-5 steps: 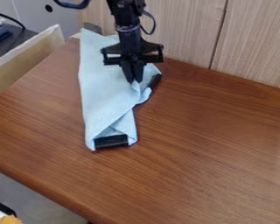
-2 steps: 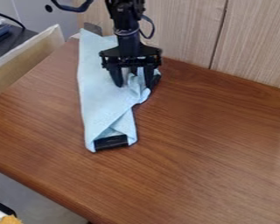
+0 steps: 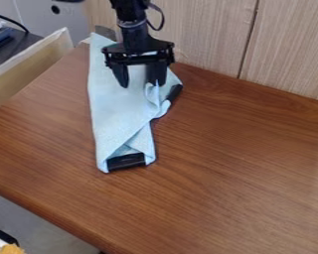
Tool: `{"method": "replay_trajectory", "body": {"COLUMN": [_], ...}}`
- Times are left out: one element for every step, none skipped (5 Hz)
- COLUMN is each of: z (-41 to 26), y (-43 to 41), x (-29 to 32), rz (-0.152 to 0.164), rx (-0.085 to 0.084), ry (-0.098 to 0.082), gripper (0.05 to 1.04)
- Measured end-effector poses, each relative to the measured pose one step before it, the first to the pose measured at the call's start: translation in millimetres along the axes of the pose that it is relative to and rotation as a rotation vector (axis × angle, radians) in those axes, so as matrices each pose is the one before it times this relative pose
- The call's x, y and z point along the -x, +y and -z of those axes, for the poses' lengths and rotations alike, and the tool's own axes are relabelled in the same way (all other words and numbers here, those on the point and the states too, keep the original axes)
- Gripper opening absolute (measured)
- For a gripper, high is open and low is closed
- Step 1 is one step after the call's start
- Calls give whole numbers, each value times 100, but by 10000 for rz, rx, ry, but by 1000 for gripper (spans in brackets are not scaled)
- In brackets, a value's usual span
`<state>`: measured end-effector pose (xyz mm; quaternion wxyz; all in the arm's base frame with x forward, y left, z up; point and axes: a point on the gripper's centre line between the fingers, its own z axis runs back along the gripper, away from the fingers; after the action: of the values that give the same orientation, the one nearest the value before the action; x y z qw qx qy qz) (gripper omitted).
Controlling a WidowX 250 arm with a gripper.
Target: Le robot plier le tissu de bas et en haut
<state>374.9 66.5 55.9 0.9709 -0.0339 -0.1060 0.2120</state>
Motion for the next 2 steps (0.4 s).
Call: {"method": "replay_trajectory", "body": {"z": [-2418, -3294], "y": [50, 398], "x": [-202, -387], "rz": [186, -71], "rx": [314, 183], "ry": [-630, -772], "gripper": [1001, 1001]}}
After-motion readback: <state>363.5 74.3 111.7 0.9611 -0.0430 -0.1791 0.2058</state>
